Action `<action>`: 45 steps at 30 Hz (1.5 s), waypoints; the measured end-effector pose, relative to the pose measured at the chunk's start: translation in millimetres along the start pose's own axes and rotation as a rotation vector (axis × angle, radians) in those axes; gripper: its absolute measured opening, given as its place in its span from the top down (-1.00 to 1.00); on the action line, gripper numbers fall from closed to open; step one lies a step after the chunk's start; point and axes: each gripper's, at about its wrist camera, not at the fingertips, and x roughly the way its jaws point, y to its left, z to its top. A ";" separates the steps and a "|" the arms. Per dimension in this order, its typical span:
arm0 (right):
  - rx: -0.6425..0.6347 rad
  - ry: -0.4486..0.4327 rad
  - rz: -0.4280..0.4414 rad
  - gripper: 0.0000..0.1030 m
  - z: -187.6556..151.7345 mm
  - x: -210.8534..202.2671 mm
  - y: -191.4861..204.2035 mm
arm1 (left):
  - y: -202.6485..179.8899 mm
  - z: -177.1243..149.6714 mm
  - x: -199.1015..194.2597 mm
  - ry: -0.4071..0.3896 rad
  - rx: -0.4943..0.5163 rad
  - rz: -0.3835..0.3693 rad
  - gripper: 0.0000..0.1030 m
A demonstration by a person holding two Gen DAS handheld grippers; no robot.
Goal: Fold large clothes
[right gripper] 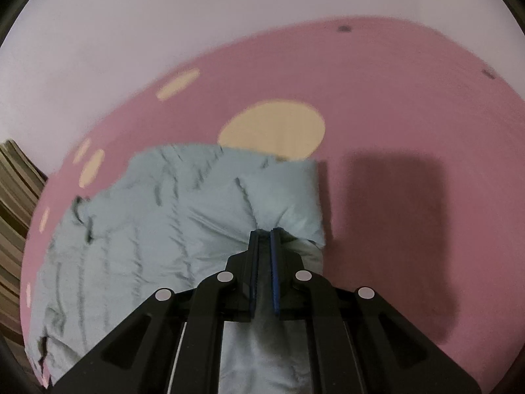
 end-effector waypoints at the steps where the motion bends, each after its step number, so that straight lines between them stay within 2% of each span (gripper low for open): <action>1: -0.007 0.014 -0.007 0.89 -1.4 8.4 1.0 | -1.2 -0.1 -0.5 0.000 0.000 0.000 -0.96; 5: -0.024 -0.002 -0.005 0.84 0.2 -6.4 1.9 | -2.3 -0.4 -1.5 -0.002 0.000 0.002 -0.96; 6: -0.018 -0.008 -0.002 0.75 -0.7 -14.5 -0.1 | -1.0 -0.4 -1.0 -0.002 -0.001 0.001 -0.96; 8: -0.012 -0.035 -0.030 0.29 -7.2 -35.0 -6.7 | 0.8 -0.5 -0.2 0.001 -0.003 -0.003 -0.96; 9: -0.013 -0.058 -0.073 -0.11 -12.6 -47.0 -11.0 | -1.6 -0.8 -1.8 -0.001 -0.003 -0.001 -0.96; 10: -0.017 -0.088 -0.130 -0.30 -20.2 -59.4 -16.8 | -1.0 -0.8 -1.8 -0.002 -0.003 -0.001 -0.96; 13: -0.065 -0.123 -0.321 -0.31 -46.8 -81.4 -34.3 | -2.6 -0.9 -1.9 -0.001 -0.001 0.001 -0.96; 17: -0.096 -0.079 -0.497 -0.32 -81.2 -85.7 -61.4 | -3.1 -0.9 -2.0 -0.001 -0.003 -0.001 -0.96; 19: -0.072 -0.048 -0.491 -0.40 -93.5 -81.0 -74.1 | -1.4 -1.0 -1.9 0.001 -0.007 -0.006 -0.96; 21: -0.037 -0.082 -0.471 -0.55 -100.1 -81.9 -81.7 | -5.7 -1.0 -4.0 0.002 -0.012 -0.010 -0.96; 24: -0.022 -0.095 -0.476 -0.64 -101.0 -76.1 -85.5 | -4.0 -0.5 -3.2 0.006 -0.020 -0.022 -0.96; 34: -0.002 -0.099 -0.486 -0.75 -96.9 -75.9 -92.6 | -1.3 -0.3 0.7 0.014 -0.042 -0.054 -0.96; 35: -0.001 -0.100 -0.486 -0.75 -102.2 -78.4 -95.4 | 1.8 -0.2 0.8 0.015 -0.055 -0.073 -0.96; 39: 0.000 -0.100 -0.490 -0.77 -102.5 -79.8 -98.5 | 29.6 -0.4 7.4 0.048 -0.110 -0.223 -0.96; 41: 0.002 -0.100 -0.488 -0.78 -99.4 -78.0 -98.7 | 51.7 1.9 13.0 0.042 -0.172 -0.251 -0.94; 43: 0.006 -0.101 -0.485 -0.78 -98.8 -76.7 -98.5 | 74.8 6.8 21.6 0.035 -0.241 -0.299 -0.84; 45: 0.005 -0.101 -0.488 -0.78 -99.5 -77.8 -99.2 | 96.8 13.7 36.1 0.057 -0.302 -0.345 -0.64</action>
